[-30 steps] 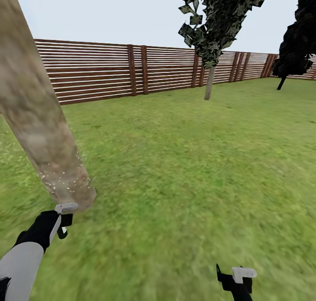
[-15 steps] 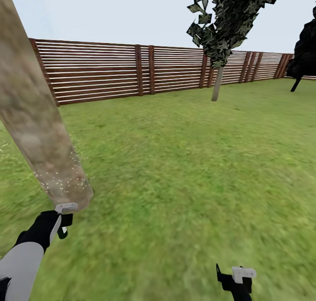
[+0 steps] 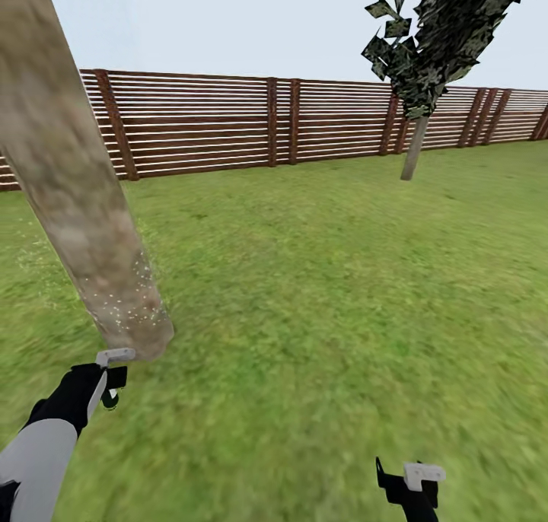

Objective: In the garden, pick up the pesticide atomizer on the floor and spray pesticide onto both trees until each tree trunk is fully covered.

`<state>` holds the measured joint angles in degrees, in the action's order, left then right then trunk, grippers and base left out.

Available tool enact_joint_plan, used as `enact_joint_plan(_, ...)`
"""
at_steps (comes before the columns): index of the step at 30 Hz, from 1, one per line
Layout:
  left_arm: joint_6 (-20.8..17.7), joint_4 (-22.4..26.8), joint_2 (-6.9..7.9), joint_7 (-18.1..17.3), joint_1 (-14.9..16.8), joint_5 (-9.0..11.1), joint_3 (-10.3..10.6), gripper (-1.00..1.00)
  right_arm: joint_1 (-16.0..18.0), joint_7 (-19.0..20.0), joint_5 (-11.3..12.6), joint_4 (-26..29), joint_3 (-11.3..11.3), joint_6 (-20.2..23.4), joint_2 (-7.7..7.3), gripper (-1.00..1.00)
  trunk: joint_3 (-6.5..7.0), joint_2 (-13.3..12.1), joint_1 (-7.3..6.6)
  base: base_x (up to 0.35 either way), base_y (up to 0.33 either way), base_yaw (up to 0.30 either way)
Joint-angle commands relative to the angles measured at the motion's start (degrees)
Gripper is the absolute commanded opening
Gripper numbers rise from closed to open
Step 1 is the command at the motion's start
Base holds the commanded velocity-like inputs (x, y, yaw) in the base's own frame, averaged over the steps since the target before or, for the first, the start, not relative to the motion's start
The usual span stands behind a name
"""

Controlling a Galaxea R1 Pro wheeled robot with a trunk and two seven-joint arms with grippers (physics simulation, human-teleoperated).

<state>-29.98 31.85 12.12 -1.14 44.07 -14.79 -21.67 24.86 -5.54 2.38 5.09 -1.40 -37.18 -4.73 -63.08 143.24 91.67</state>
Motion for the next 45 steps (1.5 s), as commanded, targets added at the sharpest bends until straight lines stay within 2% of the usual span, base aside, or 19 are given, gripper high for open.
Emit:
enact_joint_plan(1,1.17,0.01,-0.06,0.00,0.02,-0.06,0.06,-1.00,-0.01,0.00,0.00,0.00,-0.01,0.00,-0.01,1.00,0.00,0.00,0.00,0.016,-0.020,0.034)
enact_joint_plan(2,3.63,-0.02,-0.52,0.02,0.16,-0.09,0.37,-1.00,0.00,0.00,0.00,-0.01,-0.01,0.00,-0.01,1.00,0.00,0.00,0.00,0.005,-0.007,0.011)
enact_joint_plan(3,4.40,-0.03,-1.34,-0.05,0.59,-0.13,0.56,-1.00,-0.01,0.00,0.00,-0.03,-0.01,0.03,-0.01,1.00,0.00,0.00,0.00,0.002,-0.002,0.004)
enact_joint_plan(4,4.55,0.00,-2.22,-0.14,0.92,-0.14,0.62,-1.00,-0.03,0.00,0.00,-0.02,-0.01,0.01,-0.01,1.00,0.00,0.00,0.00,0.001,-0.001,0.002)
enact_joint_plan(6,3.41,0.24,-2.88,-0.28,2.20,-0.15,0.70,-1.00,-0.02,-0.04,0.00,0.00,-0.01,0.00,-0.04,1.00,0.00,0.00,0.00,0.000,0.000,0.000)
enact_joint_plan(9,-1.31,2.12,-2.51,-0.58,5.88,-0.22,0.75,-1.00,-0.02,-0.13,0.00,0.00,-0.01,0.00,-0.03,1.00,0.00,0.00,0.00,0.000,0.000,0.132)
enact_joint_plan(12,-5.62,7.25,-2.99,-0.66,6.43,-0.18,0.75,-1.00,0.00,-0.12,0.00,0.00,0.00,0.00,-0.02,1.00,0.00,0.00,0.00,0.000,0.000,0.269)
enact_joint_plan(14,-7.16,10.53,-3.26,-0.70,7.47,-0.15,0.75,-1.00,0.00,-0.09,0.00,0.00,0.00,0.00,-0.01,1.00,0.00,0.00,0.00,0.000,0.000,0.277)
enact_joint_plan(17,-9.17,11.13,-2.63,-0.72,7.96,-0.18,0.77,-1.00,0.01,-0.08,0.00,0.00,-0.01,0.00,-0.02,1.00,0.00,0.00,0.00,0.000,0.000,0.277)
enact_joint_plan(20,-9.57,11.62,-2.33,-0.78,7.55,-0.45,0.85,-1.00,0.01,-0.08,0.00,0.00,-0.01,0.00,-0.01,1.00,0.00,0.00,0.00,0.000,0.000,0.277)
enact_joint_plan(24,-9.83,15.26,-2.97,-0.78,7.44,-0.46,1.48,-1.00,0.01,-0.08,0.00,0.00,-0.01,0.00,-0.01,1.00,0.00,0.00,0.00,0.140,-0.082,0.072)
enact_joint_plan(34,-9.84,15.61,-3.07,-0.70,7.61,-0.50,1.54,-1.00,-0.02,-0.08,0.00,0.00,-0.01,0.00,-0.01,1.00,0.00,0.00,0.00,0.066,-0.245,0.008)
enact_joint_plan(39,-9.78,15.62,-3.16,-0.70,8.11,-0.47,1.46,-1.00,-0.02,-0.08,0.00,0.00,-0.01,0.00,-0.01,1.00,0.00,0.00,0.00,0.165,-0.170,0.230)
enact_joint_plan(41,-9.68,15.69,-4.02,-0.64,8.32,-0.32,1.99,-1.00,-0.03,-0.08,0.00,0.00,-0.01,0.00,-0.01,1.00,0.00,0.00,0.00,0.043,-0.016,0.089)
enact_joint_plan(42,-9.67,15.83,-5.19,-0.46,8.36,-0.40,3.21,-1.00,-0.03,-0.08,0.00,0.00,-0.01,0.00,-0.01,1.00,0.00,0.00,0.00,0.013,-0.005,0.026)
enact_joint_plan(43,-9.66,15.93,-7.11,-0.25,8.41,-0.47,5.47,-1.00,-0.01,-0.08,0.00,0.00,-0.01,0.00,-0.01,1.00,0.00,0.00,0.00,0.003,-0.001,0.007)
enact_joint_plan(45,-9.73,15.96,-7.61,-0.19,8.52,-0.59,6.25,-1.00,0.00,-0.08,0.00,0.00,-0.01,0.00,-0.01,1.00,0.00,0.00,0.00,0.001,0.000,0.002)
